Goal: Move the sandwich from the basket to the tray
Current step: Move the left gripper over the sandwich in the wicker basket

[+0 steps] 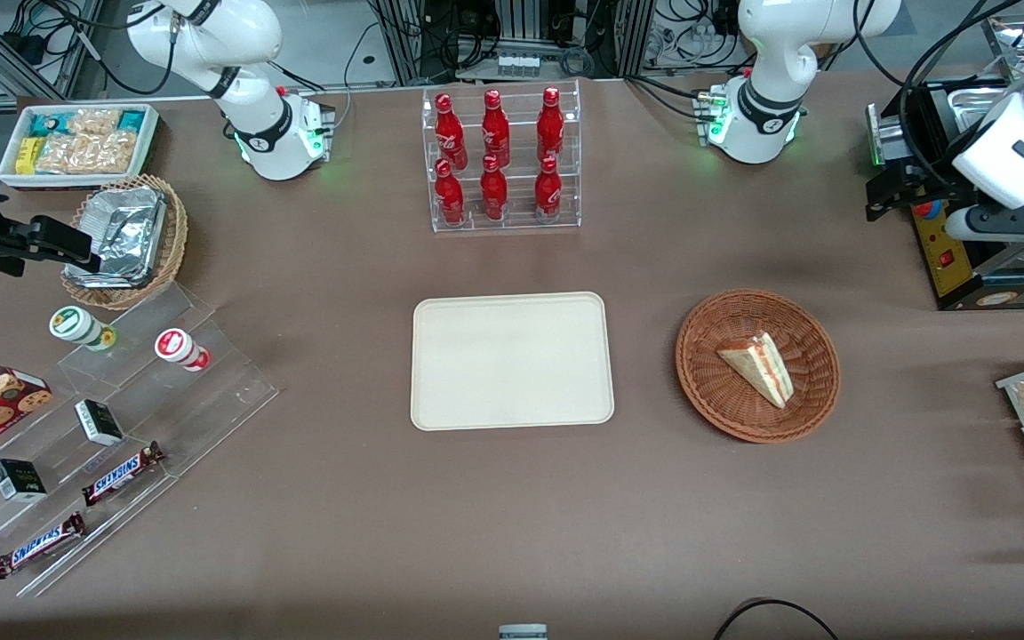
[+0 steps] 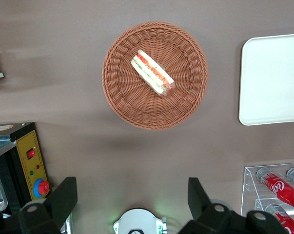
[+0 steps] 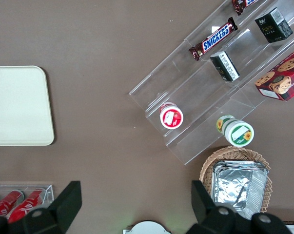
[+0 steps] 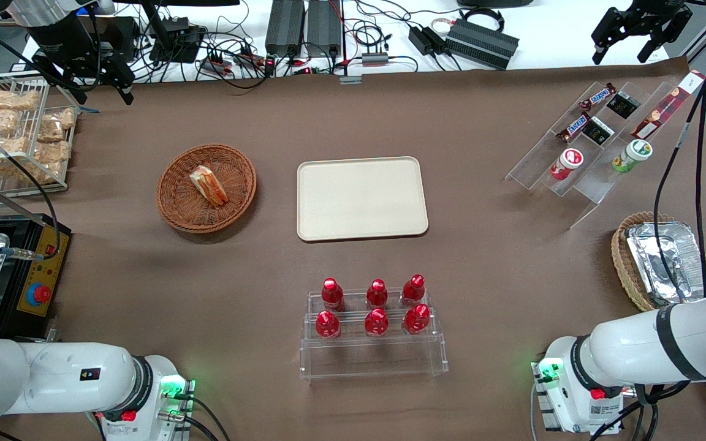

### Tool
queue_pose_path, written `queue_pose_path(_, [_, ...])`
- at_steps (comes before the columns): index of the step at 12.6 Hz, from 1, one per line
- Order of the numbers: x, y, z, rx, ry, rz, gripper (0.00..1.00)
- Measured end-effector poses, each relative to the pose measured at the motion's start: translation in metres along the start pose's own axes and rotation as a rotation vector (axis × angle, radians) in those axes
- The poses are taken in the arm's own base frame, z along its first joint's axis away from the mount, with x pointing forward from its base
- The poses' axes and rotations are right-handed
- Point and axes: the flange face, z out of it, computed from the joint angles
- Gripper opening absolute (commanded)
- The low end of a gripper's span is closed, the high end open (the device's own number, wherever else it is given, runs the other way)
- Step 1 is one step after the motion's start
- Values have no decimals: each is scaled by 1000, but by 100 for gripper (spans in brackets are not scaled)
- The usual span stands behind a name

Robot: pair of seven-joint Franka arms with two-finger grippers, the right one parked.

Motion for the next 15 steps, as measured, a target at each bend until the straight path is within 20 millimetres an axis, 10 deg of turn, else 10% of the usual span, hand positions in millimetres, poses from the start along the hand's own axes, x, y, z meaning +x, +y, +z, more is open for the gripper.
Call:
queue_pose_path(6, [13,15,26,4,-9,27,100])
queue_pose_path(15, [22,3,210,2,81,6,100])
